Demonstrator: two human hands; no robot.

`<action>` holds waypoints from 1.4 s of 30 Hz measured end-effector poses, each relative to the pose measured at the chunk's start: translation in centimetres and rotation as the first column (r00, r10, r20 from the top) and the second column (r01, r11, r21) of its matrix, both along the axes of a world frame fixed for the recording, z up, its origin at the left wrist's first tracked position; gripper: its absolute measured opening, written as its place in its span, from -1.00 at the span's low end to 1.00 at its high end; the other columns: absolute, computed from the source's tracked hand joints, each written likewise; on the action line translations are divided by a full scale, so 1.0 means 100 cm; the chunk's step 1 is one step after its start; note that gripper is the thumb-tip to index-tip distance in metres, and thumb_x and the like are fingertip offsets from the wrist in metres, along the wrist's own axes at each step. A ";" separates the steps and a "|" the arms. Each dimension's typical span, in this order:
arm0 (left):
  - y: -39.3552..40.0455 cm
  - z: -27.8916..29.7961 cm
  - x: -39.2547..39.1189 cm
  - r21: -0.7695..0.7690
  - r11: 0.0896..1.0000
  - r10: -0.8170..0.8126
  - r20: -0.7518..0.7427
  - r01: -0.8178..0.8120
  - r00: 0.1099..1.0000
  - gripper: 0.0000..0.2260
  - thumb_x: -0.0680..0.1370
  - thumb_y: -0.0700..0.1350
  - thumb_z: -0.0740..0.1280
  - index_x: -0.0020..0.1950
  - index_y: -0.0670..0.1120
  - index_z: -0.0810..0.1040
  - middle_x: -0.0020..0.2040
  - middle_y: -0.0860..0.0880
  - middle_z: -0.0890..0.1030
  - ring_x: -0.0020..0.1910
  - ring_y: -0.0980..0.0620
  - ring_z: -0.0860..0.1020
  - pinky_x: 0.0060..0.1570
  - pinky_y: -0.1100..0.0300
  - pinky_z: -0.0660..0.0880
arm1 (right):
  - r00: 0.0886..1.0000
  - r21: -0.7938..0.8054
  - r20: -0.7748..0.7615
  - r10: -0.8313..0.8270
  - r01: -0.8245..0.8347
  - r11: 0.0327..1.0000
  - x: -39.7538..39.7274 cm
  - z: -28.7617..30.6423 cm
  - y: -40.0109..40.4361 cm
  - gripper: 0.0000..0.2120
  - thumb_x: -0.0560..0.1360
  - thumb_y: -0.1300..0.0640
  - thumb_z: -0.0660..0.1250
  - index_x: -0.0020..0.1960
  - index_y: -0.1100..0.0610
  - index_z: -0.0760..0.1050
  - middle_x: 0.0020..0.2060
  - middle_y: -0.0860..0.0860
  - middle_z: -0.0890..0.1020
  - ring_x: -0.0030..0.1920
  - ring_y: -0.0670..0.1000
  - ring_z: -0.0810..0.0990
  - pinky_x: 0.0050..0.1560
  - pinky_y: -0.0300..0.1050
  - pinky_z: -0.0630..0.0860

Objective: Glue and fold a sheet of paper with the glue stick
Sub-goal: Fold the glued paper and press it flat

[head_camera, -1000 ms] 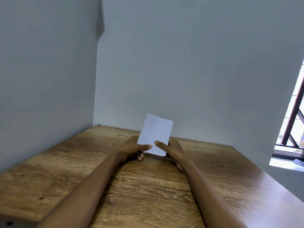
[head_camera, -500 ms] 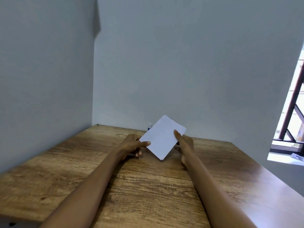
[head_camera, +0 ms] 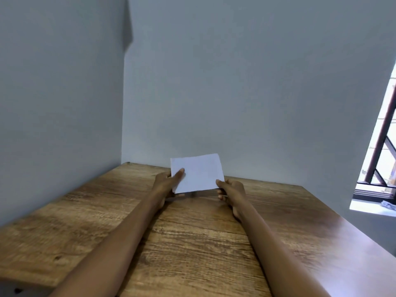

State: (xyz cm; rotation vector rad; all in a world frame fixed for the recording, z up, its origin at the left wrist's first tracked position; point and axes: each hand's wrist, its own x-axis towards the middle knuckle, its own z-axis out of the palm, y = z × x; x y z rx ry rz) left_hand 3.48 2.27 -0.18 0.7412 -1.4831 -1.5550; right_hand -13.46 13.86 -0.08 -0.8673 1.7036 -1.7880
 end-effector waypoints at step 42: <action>0.017 0.008 -0.006 -0.255 0.967 0.064 0.250 0.002 0.966 -0.37 0.48 0.39 0.04 -0.20 -0.12 0.59 -0.42 -0.02 0.58 -0.56 0.09 0.46 -0.62 0.36 0.35 | 0.841 -0.121 -0.358 -0.405 0.388 0.914 -0.014 0.003 0.001 -0.58 0.62 -0.06 0.02 -0.34 0.13 0.25 -0.42 0.01 0.37 -0.39 -0.03 0.33 -0.36 -0.11 0.20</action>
